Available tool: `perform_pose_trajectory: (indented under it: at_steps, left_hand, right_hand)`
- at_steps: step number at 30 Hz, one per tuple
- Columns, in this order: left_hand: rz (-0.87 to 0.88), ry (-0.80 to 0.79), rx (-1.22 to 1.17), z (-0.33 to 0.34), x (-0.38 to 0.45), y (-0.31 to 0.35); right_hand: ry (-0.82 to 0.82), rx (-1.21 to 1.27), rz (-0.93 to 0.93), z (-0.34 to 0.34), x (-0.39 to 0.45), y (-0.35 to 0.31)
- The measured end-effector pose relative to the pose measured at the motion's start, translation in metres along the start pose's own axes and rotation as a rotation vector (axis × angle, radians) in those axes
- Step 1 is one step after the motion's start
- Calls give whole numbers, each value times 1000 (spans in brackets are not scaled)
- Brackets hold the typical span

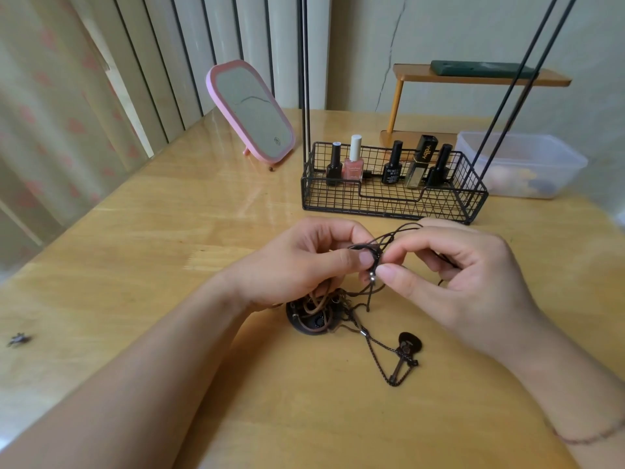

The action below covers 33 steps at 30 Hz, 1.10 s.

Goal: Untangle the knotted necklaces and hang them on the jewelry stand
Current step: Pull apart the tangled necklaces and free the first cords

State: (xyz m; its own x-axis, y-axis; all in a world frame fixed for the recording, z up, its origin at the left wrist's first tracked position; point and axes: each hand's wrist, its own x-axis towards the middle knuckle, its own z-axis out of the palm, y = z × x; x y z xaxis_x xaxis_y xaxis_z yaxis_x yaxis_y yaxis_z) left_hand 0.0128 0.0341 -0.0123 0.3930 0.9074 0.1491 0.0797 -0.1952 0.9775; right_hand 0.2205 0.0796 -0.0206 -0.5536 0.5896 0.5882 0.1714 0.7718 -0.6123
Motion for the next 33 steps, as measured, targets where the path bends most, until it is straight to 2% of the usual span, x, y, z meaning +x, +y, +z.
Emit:
perform_pose_trajectory:
  at_steps: [7, 11, 14, 16, 19, 21, 23, 27, 33]
  left_hand:
    - [5, 2, 13, 0, 1, -3]
    - [6, -6, 70, 1, 1, -3]
    - [-6, -19, 79, 2, 1, -3]
    - [-5, -14, 63, 2, 0, -2]
    - [16, -8, -2, -1, -1, -1]
    - [26, -14, -20, -2, -1, 0]
    - [18, -3, -18, -3, -1, -1]
    - [-4, 61, 19, -4, 0, -2]
    - [-26, 107, -37, -2, -1, 0]
  right_hand:
    - [28, 25, 25, 2, 0, -5]
    - [4, 103, 107, 3, 0, -4]
    - [-63, 71, 65, 3, 0, -5]
    - [-76, 137, 34, 1, -1, -4]
    - [-35, 312, 43, -4, 0, -3]
    - [28, 322, 64, -5, 2, -2]
    - [78, 236, 85, -8, 2, 0]
    - [114, -91, 89, -18, 4, 0]
    - [-37, -185, 113, -21, 5, -1]
